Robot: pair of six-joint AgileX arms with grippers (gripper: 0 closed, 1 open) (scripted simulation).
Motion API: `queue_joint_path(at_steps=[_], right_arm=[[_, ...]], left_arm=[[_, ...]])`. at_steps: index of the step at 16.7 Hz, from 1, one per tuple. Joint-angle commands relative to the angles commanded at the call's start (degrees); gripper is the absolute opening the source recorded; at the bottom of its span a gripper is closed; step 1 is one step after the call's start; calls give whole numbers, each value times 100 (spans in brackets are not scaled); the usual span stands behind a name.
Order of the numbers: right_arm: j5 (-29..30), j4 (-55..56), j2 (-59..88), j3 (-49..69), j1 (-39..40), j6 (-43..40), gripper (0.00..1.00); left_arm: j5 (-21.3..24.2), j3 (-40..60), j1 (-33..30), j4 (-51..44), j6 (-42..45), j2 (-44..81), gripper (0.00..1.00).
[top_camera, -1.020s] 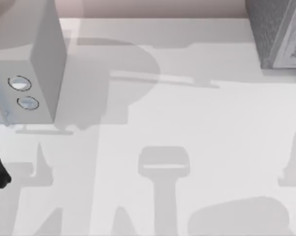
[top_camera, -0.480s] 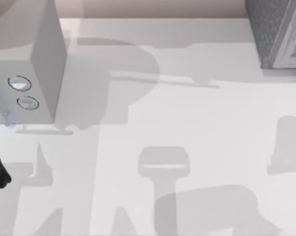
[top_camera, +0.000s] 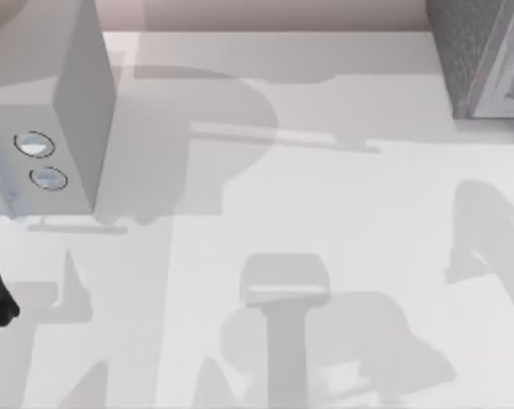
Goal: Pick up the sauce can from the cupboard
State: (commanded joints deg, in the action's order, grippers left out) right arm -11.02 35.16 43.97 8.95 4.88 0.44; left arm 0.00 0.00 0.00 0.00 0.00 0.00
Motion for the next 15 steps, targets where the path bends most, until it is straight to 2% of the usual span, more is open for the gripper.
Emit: queue_joint_path(at_steps=[15], right_arm=[[-925,3038,3764,766,376,1,0]], left_arm=[[0,0,0,0,0,0,100]])
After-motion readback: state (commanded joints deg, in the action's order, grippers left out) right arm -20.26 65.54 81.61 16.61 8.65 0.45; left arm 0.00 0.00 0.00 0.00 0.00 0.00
